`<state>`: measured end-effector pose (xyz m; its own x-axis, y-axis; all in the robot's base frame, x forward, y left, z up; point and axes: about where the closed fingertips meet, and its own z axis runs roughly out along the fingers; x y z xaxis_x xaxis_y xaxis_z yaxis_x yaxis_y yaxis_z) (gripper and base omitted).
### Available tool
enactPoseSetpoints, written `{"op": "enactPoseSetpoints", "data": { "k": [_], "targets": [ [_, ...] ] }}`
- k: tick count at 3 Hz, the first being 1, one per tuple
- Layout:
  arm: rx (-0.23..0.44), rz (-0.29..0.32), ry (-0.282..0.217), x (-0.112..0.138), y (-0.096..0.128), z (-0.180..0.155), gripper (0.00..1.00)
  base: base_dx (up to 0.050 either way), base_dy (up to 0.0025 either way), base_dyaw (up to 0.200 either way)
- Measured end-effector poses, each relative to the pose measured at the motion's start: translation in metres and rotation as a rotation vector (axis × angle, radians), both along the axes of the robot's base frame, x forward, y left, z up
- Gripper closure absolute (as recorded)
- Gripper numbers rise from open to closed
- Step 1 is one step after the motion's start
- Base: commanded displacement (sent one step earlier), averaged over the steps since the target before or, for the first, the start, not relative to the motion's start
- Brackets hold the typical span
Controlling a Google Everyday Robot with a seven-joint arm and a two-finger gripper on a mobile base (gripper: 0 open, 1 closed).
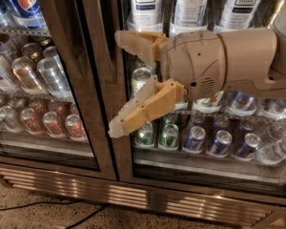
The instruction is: Open right fridge door
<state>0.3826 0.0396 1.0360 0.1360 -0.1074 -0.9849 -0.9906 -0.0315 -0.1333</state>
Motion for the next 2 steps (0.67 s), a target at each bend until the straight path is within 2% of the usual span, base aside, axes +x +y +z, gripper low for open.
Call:
{"op": "enactPoseSetpoints", "data": {
  "k": [1,2],
  "targets": [
    [-0.048,0.025,0.025,0.0008,0.0167,-0.0107,0.00,0.000,0.00000,0.000],
    [-0.048,0.025,0.025,0.0008,0.0168,-0.0107,0.00,0.000,-0.00001,0.200]
  ]
}}
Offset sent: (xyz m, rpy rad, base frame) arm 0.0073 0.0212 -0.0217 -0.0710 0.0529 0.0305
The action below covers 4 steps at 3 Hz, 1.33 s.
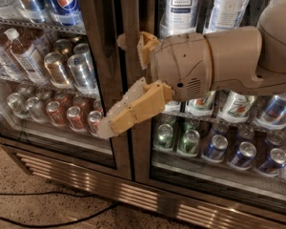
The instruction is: Open right fridge door
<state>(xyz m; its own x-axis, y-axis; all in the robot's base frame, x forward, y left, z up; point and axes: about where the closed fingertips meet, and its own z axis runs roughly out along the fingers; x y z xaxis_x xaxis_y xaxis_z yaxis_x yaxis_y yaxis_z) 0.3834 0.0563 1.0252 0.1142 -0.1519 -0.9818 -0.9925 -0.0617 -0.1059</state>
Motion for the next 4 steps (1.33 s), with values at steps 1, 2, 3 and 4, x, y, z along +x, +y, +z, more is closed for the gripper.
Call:
{"op": "enactPoseSetpoints", "data": {
  "k": [1,2,3,4],
  "targets": [
    [0.000,0.000,0.000,0.0000,0.0000,0.0000,0.00,0.000,0.00000,0.000],
    [0.000,0.000,0.000,0.0000,0.0000,0.0000,0.19,0.000,0.00000,0.000],
    [0.000,0.000,0.000,0.0000,0.0000,0.0000,0.43,0.000,0.00000,0.000],
    [0.000,0.000,0.000,0.0000,0.0001,0.0000,0.66,0.000,0.00000,0.000]
  ]
}}
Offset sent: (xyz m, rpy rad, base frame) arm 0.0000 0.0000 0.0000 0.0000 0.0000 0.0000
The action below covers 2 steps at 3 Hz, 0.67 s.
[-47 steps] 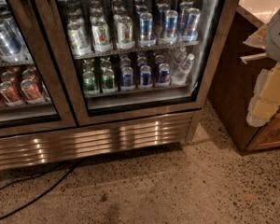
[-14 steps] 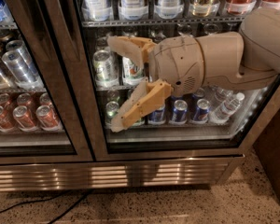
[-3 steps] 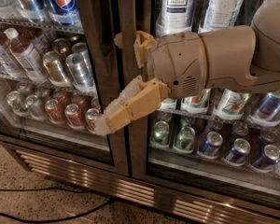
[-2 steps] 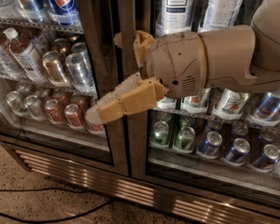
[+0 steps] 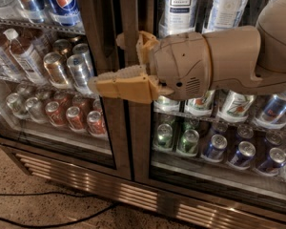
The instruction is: Open right fridge door
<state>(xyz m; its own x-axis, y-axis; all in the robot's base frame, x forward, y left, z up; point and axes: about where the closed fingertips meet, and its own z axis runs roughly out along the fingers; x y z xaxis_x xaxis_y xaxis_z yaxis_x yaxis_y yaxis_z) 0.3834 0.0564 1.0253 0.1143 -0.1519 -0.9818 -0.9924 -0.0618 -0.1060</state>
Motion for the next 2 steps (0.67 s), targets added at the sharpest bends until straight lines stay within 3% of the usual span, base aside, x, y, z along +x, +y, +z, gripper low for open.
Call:
{"op": "enactPoseSetpoints", "data": {
  "k": [1,2],
  "targets": [
    [0.000,0.000,0.000,0.0000,0.0000,0.0000,0.89,0.000,0.00000,0.000],
    [0.000,0.000,0.000,0.0000,0.0000,0.0000,1.00,-0.050,0.00000,0.000]
  ]
}}
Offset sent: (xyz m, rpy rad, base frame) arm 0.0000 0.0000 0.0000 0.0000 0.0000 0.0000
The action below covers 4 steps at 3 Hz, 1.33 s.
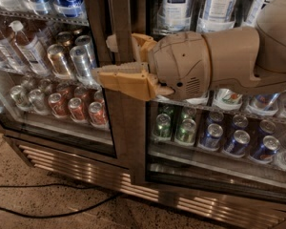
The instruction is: Open right fridge door
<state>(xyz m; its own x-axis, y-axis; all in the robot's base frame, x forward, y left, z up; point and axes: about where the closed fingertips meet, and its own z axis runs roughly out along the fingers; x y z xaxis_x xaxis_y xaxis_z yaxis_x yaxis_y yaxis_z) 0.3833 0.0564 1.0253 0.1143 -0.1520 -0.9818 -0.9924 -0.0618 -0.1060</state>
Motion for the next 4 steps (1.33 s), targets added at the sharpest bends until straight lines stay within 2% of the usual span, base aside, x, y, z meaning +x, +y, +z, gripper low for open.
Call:
{"op": "enactPoseSetpoints", "data": {
  "k": [4],
  "targets": [
    [0.000,0.000,0.000,0.0000,0.0000,0.0000,1.00,-0.050,-0.00003,0.000]
  ]
}}
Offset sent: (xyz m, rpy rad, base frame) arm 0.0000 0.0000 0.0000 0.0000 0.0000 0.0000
